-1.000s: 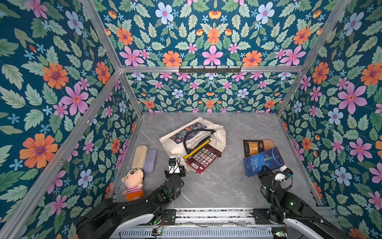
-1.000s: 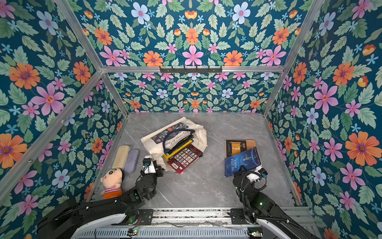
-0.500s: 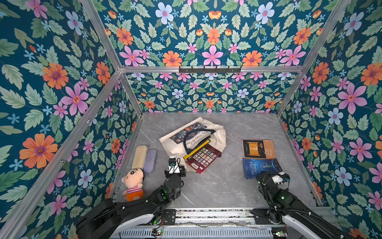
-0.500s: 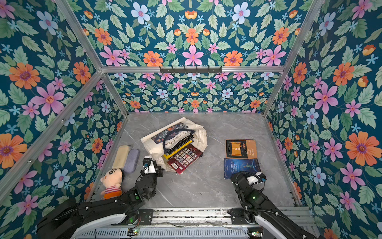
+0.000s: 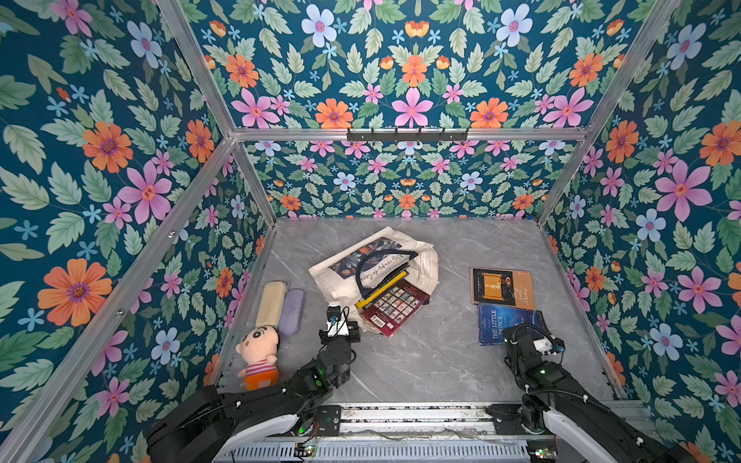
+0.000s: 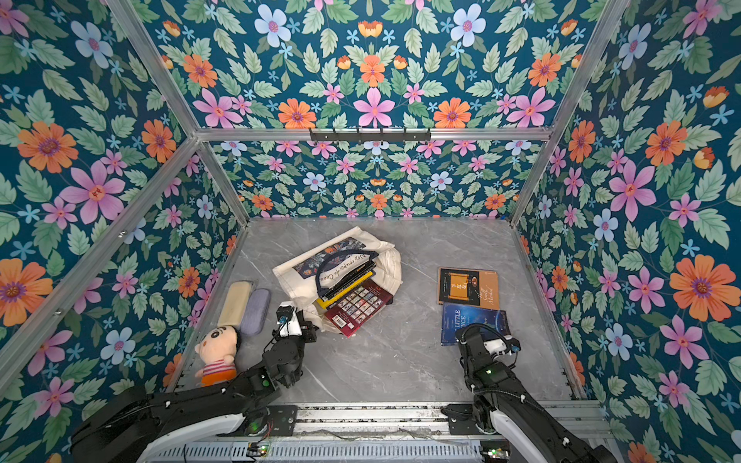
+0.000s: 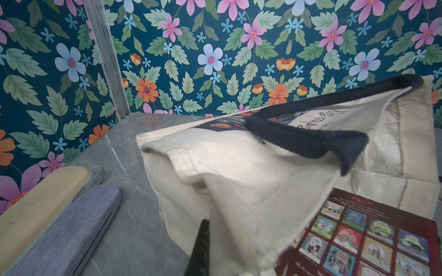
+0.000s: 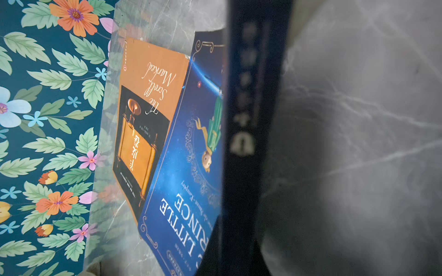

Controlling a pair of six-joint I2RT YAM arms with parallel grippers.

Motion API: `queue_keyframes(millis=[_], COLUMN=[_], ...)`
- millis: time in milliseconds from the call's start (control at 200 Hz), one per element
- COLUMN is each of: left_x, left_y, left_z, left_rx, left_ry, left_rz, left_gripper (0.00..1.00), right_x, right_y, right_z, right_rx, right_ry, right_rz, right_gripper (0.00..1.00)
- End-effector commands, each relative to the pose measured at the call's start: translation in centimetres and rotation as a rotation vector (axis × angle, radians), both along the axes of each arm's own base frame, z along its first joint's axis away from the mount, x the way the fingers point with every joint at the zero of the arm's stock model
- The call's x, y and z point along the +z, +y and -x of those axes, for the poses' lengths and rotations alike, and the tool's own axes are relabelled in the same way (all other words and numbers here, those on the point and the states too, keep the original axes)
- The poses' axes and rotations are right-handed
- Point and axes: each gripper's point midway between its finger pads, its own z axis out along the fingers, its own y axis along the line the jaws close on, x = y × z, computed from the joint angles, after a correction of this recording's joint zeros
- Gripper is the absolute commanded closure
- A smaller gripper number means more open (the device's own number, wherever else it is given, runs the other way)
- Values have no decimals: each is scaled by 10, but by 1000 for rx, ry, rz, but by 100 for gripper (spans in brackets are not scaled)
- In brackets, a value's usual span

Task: Take out the books from the canvas bag
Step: Place the book at the center of the board.

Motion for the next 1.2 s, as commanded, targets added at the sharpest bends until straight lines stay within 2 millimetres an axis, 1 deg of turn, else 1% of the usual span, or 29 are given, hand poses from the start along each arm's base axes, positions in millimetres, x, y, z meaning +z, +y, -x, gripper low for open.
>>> queue_keyframes(millis=[0, 85, 180, 300, 360, 570, 735, 795, 810, 840, 935, 990, 1095, 1120, 1190], left_x=[2, 2, 2, 2, 1, 3, 3, 4, 4, 4, 4, 4, 4, 5, 4], left_y=[2, 2, 3, 3, 3, 2, 3, 3, 3, 3, 2, 2, 2, 1, 2], left_z=[0, 0, 0, 0, 0, 0, 0, 0, 0, 0, 0, 0, 0, 0, 0], left_rx=[16, 15, 17, 17, 17, 13, 12, 11, 10, 10, 8, 6, 5, 5, 6], left_ry=[-5, -5, -5, -4, -4, -7, -10, -11, -11, -11, -10, -12, -11, -12, -11], left_rz=[0, 0, -1, 0, -2, 2, 6, 8, 8, 9, 6, 10, 6, 7, 7], left_gripper=[100, 100, 100, 100, 100, 100, 100, 100, 100, 100, 100, 100, 100, 100, 100], right_x=[2, 3, -3, -10, -9, -2, 3, 6, 7, 8, 18, 23, 42, 46, 59], right_y=[9, 18, 24, 25, 24, 17, 10, 7, 6, 5, 4, 5, 13, 16, 29], right_z=[-8, -16, -19, -20, -20, -17, -6, -2, -1, 2, 4, 4, -5, -7, -16], right_rx=[92, 139, 156, 149, 146, 131, 117, 112, 111, 107, 134, 150, 223, 246, 327], right_ry=[9, 19, 56, 82, 86, 88, 105, 104, 104, 105, 94, 83, 28, 17, -21], right_rz=[20, 13, 1, -10, -5, 18, 28, 35, 38, 39, 61, 64, 86, 87, 83], right_gripper=[100, 98, 94, 90, 84, 56, 32, 26, 23, 13, 2, 1, 1, 1, 5])
